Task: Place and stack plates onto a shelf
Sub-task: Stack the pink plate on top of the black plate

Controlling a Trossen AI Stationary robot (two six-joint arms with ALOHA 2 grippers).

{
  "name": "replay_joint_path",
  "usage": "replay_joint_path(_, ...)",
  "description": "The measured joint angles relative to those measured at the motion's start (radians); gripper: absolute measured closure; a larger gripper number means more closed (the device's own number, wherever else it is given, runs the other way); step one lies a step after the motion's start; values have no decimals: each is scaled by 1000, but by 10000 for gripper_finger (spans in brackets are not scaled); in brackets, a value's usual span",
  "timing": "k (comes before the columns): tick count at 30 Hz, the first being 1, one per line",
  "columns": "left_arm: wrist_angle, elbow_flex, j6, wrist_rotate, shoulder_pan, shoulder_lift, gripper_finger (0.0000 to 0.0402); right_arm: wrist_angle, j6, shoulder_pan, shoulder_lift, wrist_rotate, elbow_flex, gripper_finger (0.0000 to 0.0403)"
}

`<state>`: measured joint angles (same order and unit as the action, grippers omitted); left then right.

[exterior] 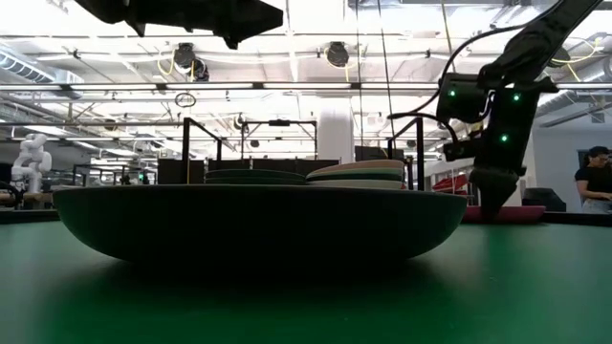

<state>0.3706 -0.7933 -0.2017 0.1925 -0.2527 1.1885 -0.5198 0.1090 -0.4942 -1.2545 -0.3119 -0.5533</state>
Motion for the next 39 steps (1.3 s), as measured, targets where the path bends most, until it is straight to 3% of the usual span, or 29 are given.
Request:
replay_joint_path(4,0,0,9,0,0,0,277,0,0,0,-4,0,0,275)
replay_joint_path(11,0,0,41,0,0,0,277,8,-7,1,24,-1,0,390)
replay_joint_path(18,-2,0,54,-13,0,-36,277,21,22,5,172,-6,-14,400)
replay_joint_path(27,-156,0,26,-108,-43,-206,277,78,-48,5,338,-85,-148,402)
replay_joint_path(32,-263,0,33,-109,-97,-283,277,197,-152,32,288,-81,-252,402)
replay_joint_path(39,-340,0,42,-108,-133,-345,277,338,-316,110,88,-77,-422,402)
